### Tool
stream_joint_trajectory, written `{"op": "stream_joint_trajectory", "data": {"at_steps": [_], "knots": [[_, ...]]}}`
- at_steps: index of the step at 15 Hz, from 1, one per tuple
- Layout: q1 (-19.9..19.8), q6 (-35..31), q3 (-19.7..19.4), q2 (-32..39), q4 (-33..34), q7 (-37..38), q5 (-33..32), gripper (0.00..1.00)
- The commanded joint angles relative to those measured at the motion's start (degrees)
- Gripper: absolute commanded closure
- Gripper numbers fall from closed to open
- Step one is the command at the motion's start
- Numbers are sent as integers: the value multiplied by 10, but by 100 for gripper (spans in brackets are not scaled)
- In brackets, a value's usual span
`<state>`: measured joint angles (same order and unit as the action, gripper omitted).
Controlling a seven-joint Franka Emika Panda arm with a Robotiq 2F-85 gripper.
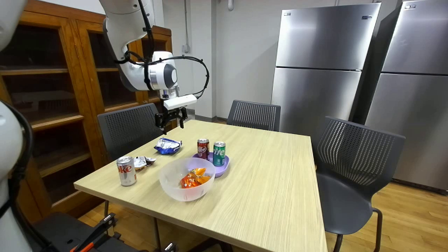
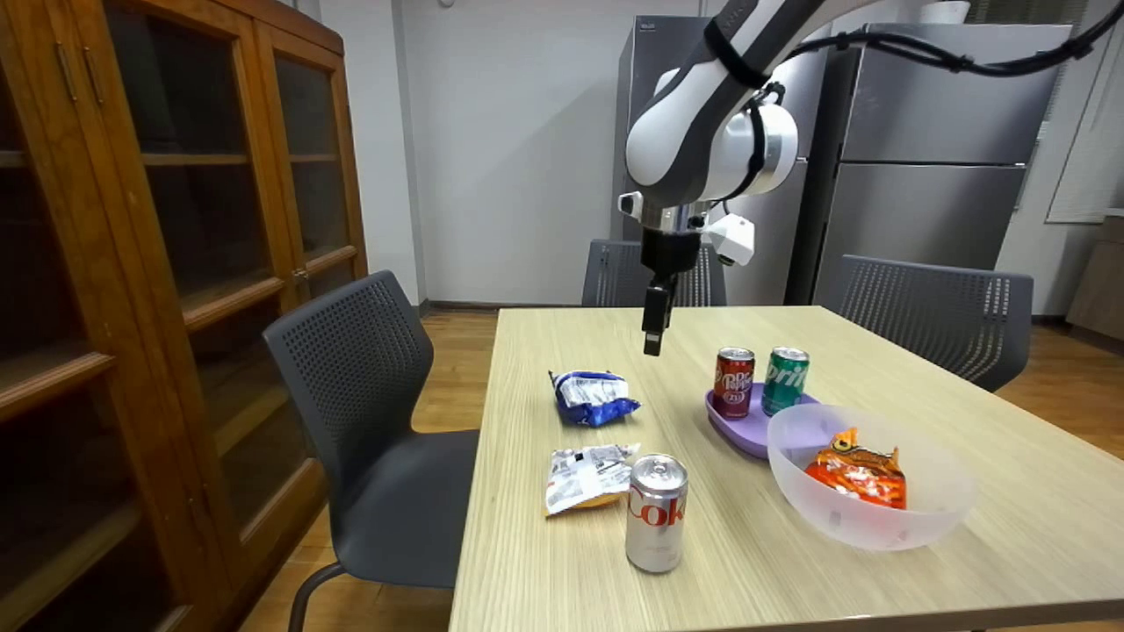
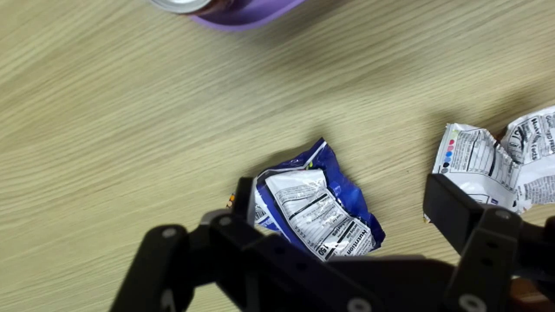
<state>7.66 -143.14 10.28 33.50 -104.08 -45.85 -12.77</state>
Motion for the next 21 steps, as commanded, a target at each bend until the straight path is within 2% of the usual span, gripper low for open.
{"op": "stream_joint_trajectory", "data": {"at_steps": [1, 10, 21], "knots": [[4, 30, 13, 52, 75, -42, -18, 0], [31, 57, 19, 142, 182, -147, -37, 0], [58, 85, 16, 235, 301, -203, -33, 0]]}}
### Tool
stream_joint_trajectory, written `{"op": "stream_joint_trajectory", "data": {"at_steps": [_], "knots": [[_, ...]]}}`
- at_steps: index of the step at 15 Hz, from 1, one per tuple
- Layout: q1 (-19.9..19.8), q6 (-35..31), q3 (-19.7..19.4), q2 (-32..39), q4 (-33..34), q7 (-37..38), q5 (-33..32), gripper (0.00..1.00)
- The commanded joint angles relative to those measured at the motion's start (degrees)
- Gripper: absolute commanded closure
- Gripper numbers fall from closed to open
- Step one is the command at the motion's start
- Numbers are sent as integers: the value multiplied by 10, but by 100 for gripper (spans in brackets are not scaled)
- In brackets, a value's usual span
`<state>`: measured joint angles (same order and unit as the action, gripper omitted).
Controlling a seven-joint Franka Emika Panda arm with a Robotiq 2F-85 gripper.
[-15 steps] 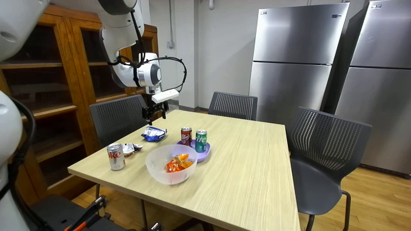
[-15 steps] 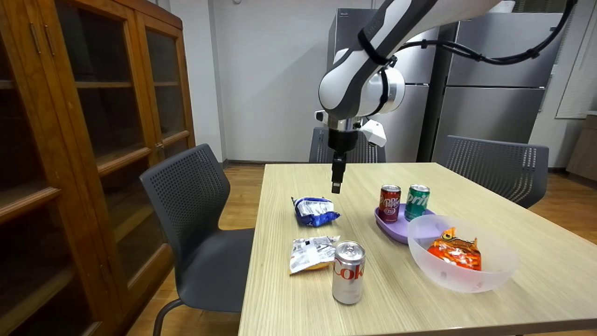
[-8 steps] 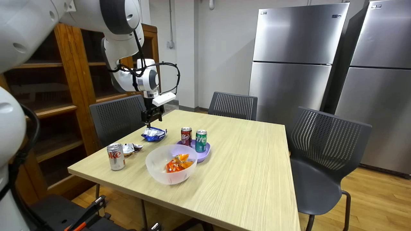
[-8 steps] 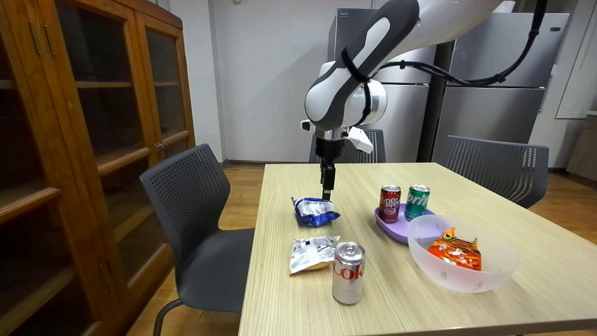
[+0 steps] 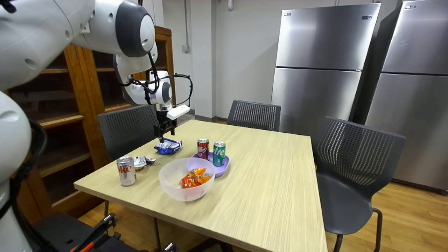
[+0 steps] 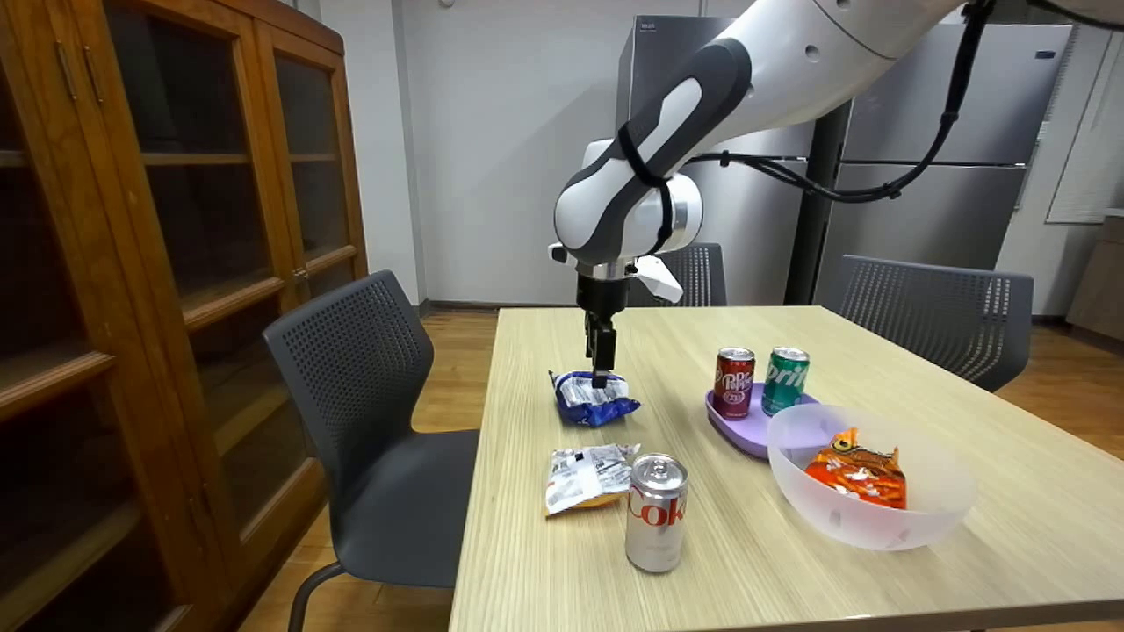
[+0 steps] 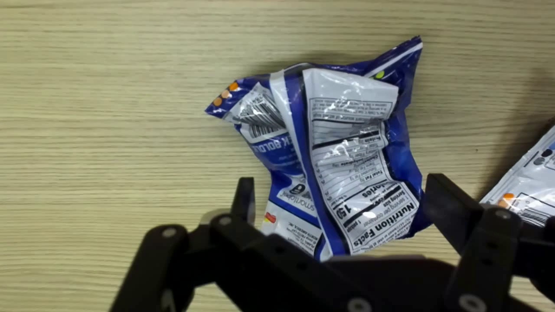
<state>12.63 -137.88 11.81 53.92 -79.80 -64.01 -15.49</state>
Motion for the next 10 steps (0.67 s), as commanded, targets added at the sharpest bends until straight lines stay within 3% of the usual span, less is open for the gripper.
{"op": "stream_joint_trajectory", "data": {"at_steps": [1, 3, 4, 6, 10], "knots": [[10, 35, 0, 38, 68, -24, -5, 0], [11, 45, 1, 49, 85, -29, -3, 0], [13, 49, 1, 55, 93, -31, -2, 25], [14, 54, 2, 65, 107, -37, 0, 32], [17, 65, 0, 80, 130, -44, 1, 65]]}}
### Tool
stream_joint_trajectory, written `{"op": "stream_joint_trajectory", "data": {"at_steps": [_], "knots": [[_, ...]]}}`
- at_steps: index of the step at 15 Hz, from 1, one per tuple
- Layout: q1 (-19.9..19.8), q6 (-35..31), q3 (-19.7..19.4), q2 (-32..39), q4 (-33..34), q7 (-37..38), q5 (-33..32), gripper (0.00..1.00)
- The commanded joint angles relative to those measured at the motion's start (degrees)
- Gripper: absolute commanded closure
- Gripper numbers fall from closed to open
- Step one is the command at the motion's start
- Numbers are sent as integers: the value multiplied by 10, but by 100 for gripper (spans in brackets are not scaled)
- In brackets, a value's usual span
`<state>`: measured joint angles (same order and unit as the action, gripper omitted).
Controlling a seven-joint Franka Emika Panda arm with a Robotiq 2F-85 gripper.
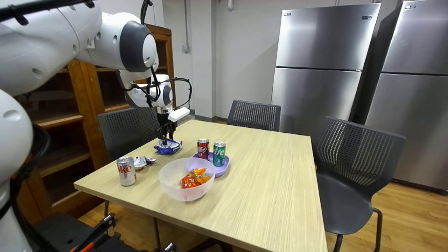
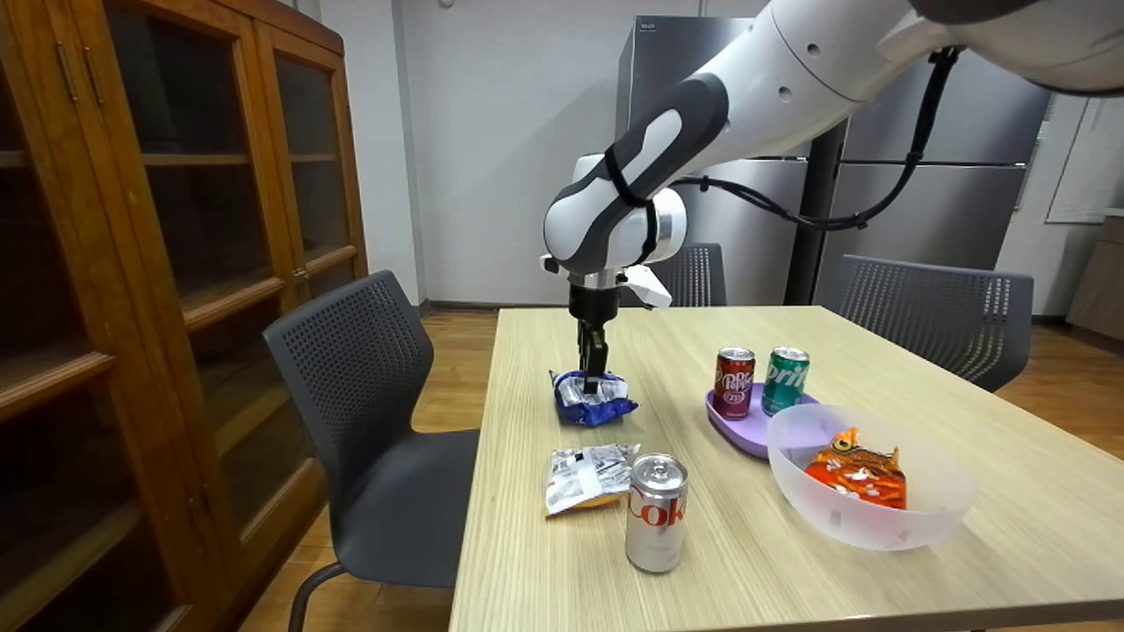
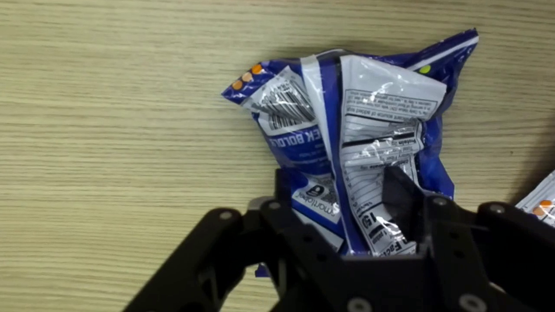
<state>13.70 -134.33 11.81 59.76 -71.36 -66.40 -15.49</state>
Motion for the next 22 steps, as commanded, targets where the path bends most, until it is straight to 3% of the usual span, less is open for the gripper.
{"op": "stream_joint_trajectory", "data": {"at_steps": [1, 5, 14, 22], "knots": [[7, 31, 0, 24, 49, -20, 2, 73], [8, 30, 0, 20, 50, -20, 2, 100], [-5, 5, 10, -39, -4, -14, 2, 100], [-39, -41, 27, -150, -125, -18, 24, 100]]}}
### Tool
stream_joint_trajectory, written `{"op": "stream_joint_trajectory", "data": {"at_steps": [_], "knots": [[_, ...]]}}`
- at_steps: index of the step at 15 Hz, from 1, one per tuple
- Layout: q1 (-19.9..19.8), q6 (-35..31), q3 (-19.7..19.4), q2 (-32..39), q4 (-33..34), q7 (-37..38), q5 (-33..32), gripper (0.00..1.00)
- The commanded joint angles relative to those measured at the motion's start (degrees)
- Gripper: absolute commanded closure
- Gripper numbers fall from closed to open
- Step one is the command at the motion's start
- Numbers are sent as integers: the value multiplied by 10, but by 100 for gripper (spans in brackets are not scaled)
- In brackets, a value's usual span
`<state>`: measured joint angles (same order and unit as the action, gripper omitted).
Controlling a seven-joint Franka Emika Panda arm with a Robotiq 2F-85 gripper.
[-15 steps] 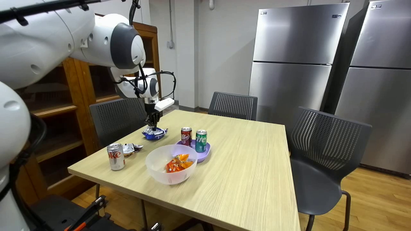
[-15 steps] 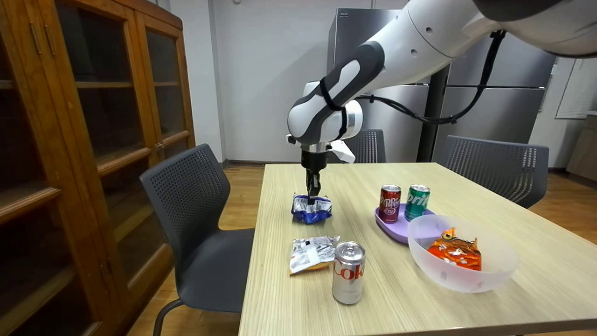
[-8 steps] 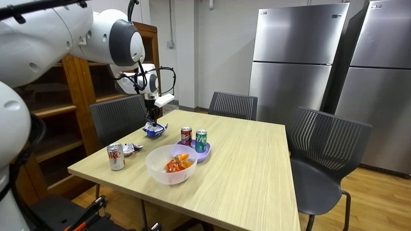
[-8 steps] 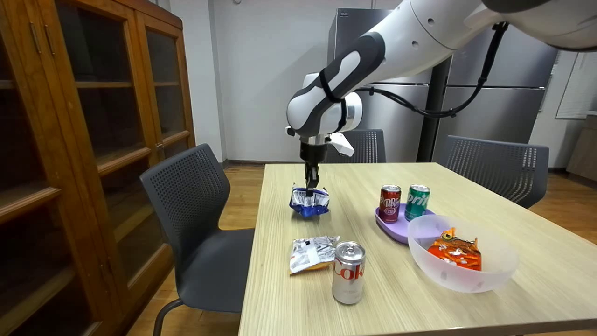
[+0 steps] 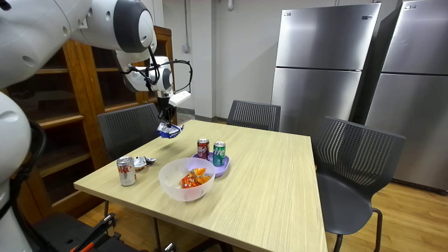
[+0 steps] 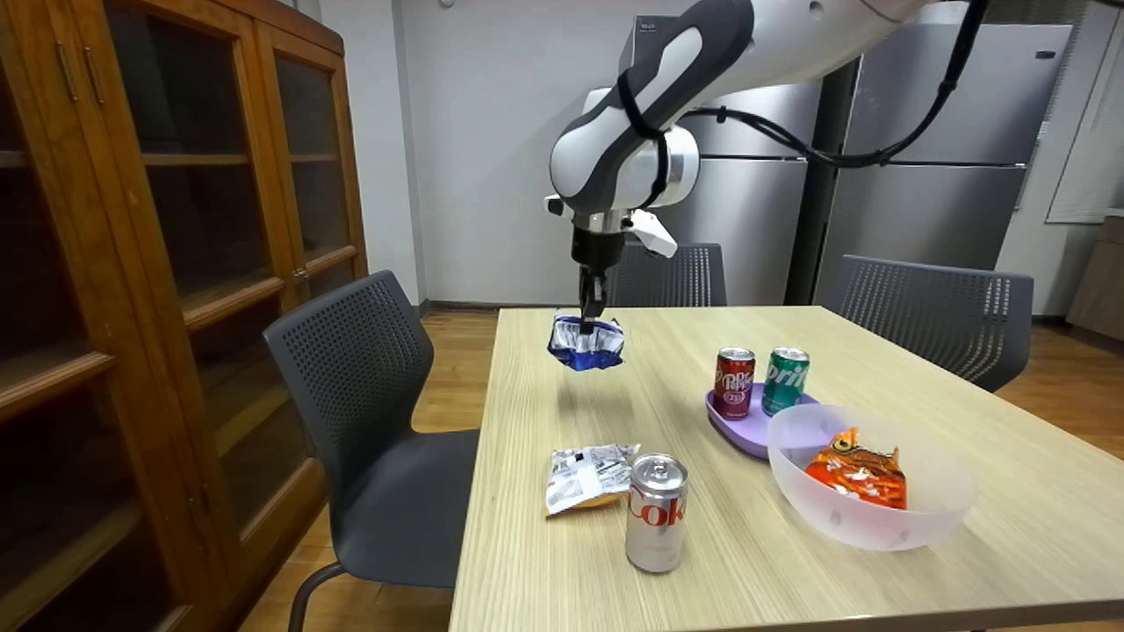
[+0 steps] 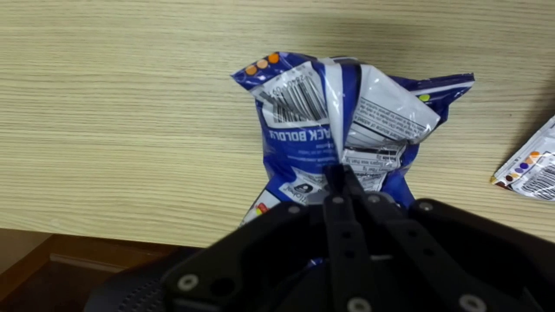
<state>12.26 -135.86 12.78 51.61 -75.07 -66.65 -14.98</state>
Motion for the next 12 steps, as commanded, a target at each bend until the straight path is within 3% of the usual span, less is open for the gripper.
{"op": "stream_joint_trajectory", "data": {"at_steps": [1, 12], "knots": [[-30, -26, 21, -86, -109, -12, 25, 100], [-76, -86, 24, -302, -385, -5, 88, 100]]}}
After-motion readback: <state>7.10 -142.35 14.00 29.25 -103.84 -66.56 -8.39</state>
